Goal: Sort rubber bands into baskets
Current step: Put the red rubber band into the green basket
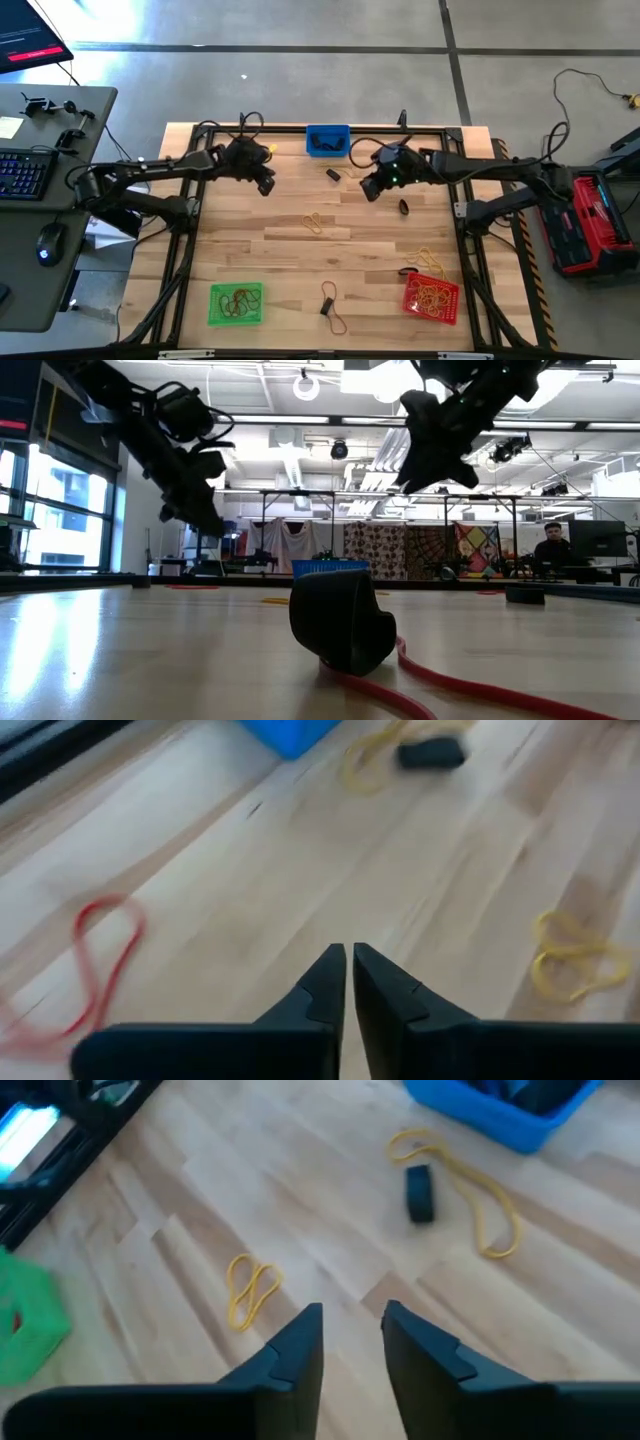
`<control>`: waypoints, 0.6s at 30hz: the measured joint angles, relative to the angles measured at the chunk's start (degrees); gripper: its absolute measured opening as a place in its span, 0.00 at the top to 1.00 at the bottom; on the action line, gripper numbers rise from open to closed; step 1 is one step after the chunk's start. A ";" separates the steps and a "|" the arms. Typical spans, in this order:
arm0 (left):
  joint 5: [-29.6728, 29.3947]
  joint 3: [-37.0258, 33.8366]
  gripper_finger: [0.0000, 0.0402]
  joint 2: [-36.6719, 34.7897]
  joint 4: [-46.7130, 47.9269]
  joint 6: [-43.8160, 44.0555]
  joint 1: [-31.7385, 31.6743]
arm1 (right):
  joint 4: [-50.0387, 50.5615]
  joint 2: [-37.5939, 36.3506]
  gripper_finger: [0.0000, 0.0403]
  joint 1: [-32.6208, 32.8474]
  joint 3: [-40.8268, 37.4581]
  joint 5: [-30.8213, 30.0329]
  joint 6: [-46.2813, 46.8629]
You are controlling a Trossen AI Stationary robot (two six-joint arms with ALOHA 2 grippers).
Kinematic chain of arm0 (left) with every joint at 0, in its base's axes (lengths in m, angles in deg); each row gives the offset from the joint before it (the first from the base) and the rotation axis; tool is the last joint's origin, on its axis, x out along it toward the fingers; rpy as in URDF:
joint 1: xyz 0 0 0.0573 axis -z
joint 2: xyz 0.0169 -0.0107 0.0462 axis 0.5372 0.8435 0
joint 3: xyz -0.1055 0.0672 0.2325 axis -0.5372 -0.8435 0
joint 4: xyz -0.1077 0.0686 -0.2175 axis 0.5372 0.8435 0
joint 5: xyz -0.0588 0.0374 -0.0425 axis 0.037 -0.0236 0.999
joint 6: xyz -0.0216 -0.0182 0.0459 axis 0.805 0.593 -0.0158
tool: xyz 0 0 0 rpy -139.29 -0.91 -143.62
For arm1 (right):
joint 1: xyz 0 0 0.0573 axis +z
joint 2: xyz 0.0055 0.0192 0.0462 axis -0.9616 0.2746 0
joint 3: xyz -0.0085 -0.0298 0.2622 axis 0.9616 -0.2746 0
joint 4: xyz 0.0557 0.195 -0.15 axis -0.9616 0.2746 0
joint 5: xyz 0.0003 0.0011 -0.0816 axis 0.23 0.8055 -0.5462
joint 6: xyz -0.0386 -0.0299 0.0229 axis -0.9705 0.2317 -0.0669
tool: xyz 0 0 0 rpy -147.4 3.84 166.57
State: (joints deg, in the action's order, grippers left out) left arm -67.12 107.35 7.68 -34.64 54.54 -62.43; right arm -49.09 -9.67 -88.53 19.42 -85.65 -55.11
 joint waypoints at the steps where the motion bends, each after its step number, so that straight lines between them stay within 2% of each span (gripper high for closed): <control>1: -0.50 0.55 0.94 0.00 2.29 -0.52 -0.53 | -0.01 0.00 0.74 -0.60 0.00 0.00 -0.66; 7: -4.17 1.91 0.83 0.00 10.20 -0.83 -3.64 | -0.03 0.00 0.72 -4.99 0.00 4.05 -9.27; 11: -3.96 1.91 0.76 0.53 10.78 1.23 -5.90 | -0.65 0.00 0.72 -7.95 0.00 6.98 -14.57; 18: -3.93 1.91 0.66 4.89 9.82 -1.93 -10.37 | -0.91 0.00 0.72 -12.16 0.00 10.87 -20.98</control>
State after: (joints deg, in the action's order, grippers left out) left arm -71.05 109.26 12.57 -24.82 52.61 -72.80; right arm -50.01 -9.67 -100.69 19.42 -74.77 -76.09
